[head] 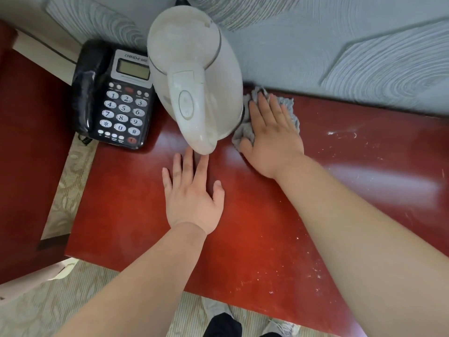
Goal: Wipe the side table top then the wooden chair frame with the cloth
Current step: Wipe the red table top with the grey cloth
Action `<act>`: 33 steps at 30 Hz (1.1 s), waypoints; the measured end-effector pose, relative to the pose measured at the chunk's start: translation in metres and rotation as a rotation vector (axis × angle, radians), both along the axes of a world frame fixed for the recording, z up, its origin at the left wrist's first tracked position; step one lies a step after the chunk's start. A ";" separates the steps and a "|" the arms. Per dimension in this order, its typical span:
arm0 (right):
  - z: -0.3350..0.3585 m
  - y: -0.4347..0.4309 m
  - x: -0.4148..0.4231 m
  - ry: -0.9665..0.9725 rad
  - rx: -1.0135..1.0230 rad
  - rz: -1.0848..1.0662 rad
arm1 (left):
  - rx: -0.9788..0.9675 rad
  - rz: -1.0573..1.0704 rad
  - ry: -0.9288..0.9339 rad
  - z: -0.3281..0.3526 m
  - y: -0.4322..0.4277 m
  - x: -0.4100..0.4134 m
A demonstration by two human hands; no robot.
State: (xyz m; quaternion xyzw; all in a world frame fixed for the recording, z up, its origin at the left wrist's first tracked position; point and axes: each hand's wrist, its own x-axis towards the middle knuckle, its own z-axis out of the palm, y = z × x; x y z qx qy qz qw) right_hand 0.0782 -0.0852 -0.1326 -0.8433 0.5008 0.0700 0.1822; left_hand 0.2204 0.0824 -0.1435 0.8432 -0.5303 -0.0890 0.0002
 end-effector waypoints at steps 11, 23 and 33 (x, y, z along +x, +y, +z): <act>-0.003 0.053 -0.040 0.028 -0.065 0.025 | -0.022 -0.005 -0.009 0.001 0.000 0.000; -0.002 0.181 -0.059 0.014 -0.022 0.103 | -0.049 -0.014 -0.004 0.000 0.001 0.000; -0.012 0.064 -0.018 0.010 -0.061 0.002 | -0.030 -0.008 -0.007 -0.002 0.002 0.000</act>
